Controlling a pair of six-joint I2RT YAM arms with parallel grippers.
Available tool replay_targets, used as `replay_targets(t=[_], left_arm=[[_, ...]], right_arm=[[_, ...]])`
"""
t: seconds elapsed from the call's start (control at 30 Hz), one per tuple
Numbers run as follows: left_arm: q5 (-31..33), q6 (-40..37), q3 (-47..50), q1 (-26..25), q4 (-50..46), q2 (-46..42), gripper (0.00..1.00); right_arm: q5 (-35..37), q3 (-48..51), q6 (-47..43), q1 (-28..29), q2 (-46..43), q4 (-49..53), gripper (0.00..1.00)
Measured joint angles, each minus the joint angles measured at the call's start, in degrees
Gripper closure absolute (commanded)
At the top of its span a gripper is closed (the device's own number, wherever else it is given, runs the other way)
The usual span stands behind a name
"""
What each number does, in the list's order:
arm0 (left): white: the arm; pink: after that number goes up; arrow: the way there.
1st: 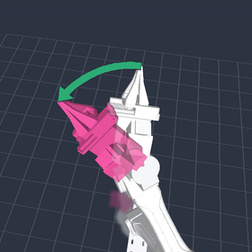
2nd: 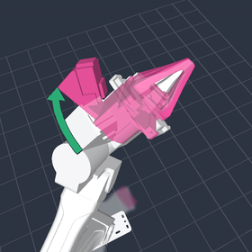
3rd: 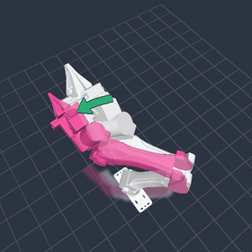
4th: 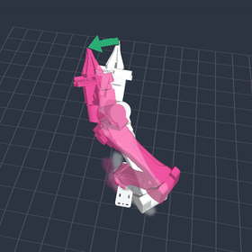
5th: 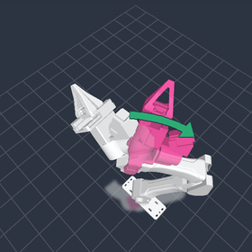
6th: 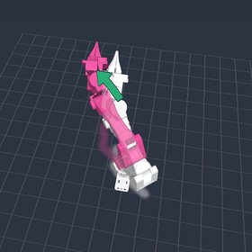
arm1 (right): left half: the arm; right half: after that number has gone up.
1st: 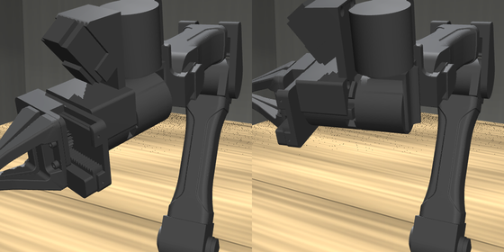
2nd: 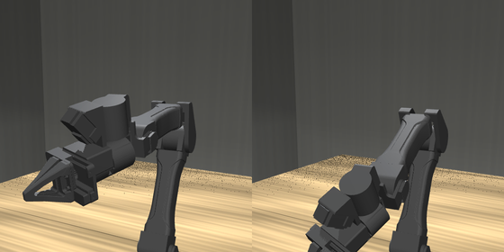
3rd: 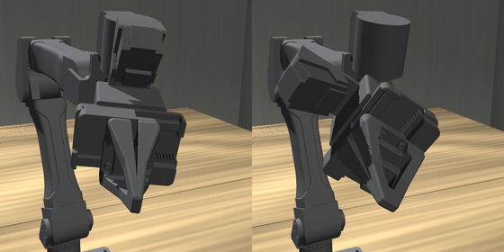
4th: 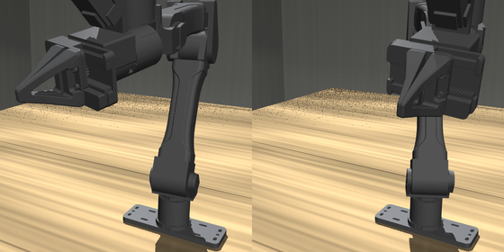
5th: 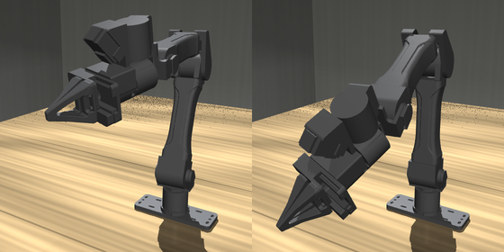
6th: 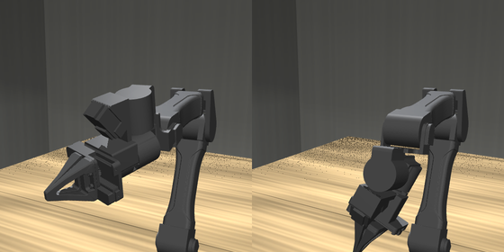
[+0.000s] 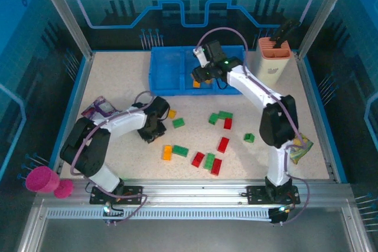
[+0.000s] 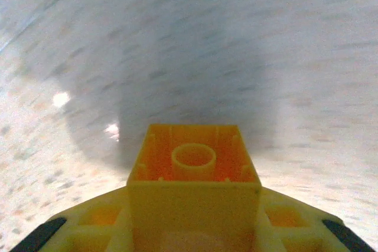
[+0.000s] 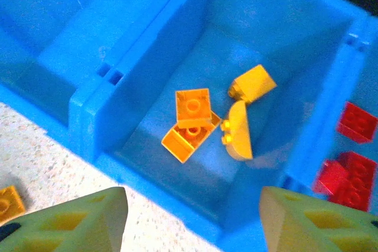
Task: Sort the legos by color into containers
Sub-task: Pick up the lego from the middle-left of the table, then place the lego in the container.
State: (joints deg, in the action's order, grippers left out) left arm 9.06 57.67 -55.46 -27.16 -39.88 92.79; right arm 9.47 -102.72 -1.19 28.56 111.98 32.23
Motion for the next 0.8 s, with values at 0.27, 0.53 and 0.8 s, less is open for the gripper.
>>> replay_targets(t=[0.27, 0.53, 0.8], left_arm=[[3.3, -15.3, -30.3, -0.4, -0.8, 10.0, 0.85], [5.3, -23.9, -59.8, -1.0, -1.1, 27.3, 0.85], [7.2, -27.7, -85.1, -1.2, -3.5, 48.7, 0.86]], right_arm=[[2.2, 16.6, 3.8, -0.2, -16.7, -0.1, 0.36], [1.2, 30.5, 7.3, -0.3, -23.9, 5.3, 0.37], [-1.0, 38.3, 10.9, -0.3, -33.9, 7.6, 0.36]])
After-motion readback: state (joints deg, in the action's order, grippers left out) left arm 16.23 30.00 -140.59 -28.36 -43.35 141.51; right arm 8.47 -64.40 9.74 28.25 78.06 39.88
